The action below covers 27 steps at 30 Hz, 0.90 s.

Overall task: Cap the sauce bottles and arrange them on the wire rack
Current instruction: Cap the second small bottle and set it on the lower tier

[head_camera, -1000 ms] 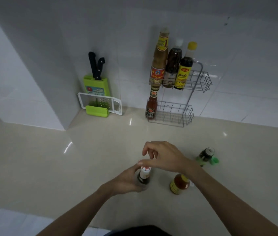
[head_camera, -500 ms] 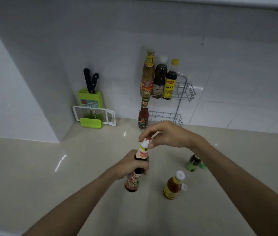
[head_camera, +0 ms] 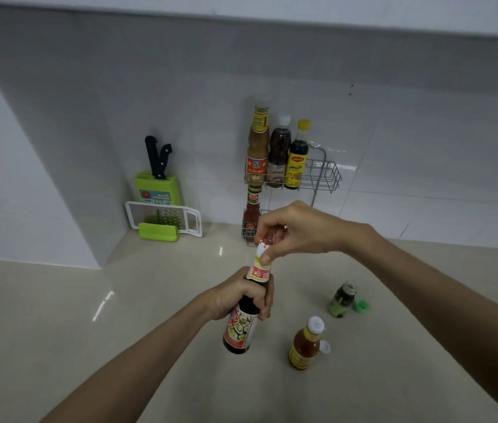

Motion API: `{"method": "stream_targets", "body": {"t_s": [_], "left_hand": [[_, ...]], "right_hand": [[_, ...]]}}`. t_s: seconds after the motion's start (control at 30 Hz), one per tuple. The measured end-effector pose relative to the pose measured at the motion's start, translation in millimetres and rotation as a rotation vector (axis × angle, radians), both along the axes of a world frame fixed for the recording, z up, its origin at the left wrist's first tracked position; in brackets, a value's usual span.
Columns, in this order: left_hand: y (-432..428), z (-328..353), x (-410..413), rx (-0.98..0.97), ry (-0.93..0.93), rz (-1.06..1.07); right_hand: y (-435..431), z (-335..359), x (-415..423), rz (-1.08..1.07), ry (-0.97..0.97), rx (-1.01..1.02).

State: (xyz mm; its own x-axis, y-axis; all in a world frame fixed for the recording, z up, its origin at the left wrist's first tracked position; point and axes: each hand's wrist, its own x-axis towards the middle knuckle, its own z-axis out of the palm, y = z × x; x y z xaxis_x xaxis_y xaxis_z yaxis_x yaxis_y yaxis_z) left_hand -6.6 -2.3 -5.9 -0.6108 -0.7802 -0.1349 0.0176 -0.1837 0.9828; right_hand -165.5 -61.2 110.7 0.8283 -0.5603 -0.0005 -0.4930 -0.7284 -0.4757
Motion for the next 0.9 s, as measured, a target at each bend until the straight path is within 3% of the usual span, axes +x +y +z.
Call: {"method": "stream_targets", "body": {"t_s": [0.1, 0.17, 0.27, 0.33, 0.4, 0.47, 0.5, 0.6, 0.67, 0.73, 0.8, 0.9], "left_hand": [[1, 12, -2, 0.079, 0.036, -0.217], [2, 20, -4, 0.099, 0.036, -0.256], [-2, 18, -9, -0.025, -0.135, 0.106], [-5, 9, -15, -0.148, -0.395, 0.466], [-5, 0, -16, -0.261, -0.668, 0.627], [-7, -3, -8, -0.264, -0.589, 0.463], [-8, 1, -1, -0.22, -0.467, 0.294], [-6, 17, 10, -0.075, -0.23, -0.134], [-6, 24, 5, -0.05, -0.188, -0.189], [-7, 24, -3, -0.061, -0.204, 0.01], [-12, 20, -13, -0.131, -0.323, 0.347], [-17, 9, -19, -0.278, -0.794, 0.676]], "right_hand": [[7, -16, -1, 0.195, 0.075, -0.575], [5, -21, -5, 0.238, 0.044, -0.737], [6, -27, 0, -0.109, 0.047, -0.735], [7, -40, 9, -0.376, 0.18, -0.627], [4, -53, 12, -0.499, 0.249, -0.46], [6, -51, 7, -0.466, 0.146, -0.239], [6, -49, 3, -0.352, 0.079, -0.261], [4, -39, -10, 0.152, 0.03, -0.735], [-8, -35, -15, 0.231, 0.052, -0.815], [-12, -35, -11, 0.063, 0.004, -0.719], [-7, -37, -1, -0.213, 0.024, -0.659], [-2, -47, 8, -0.486, 0.153, -0.462]]}}
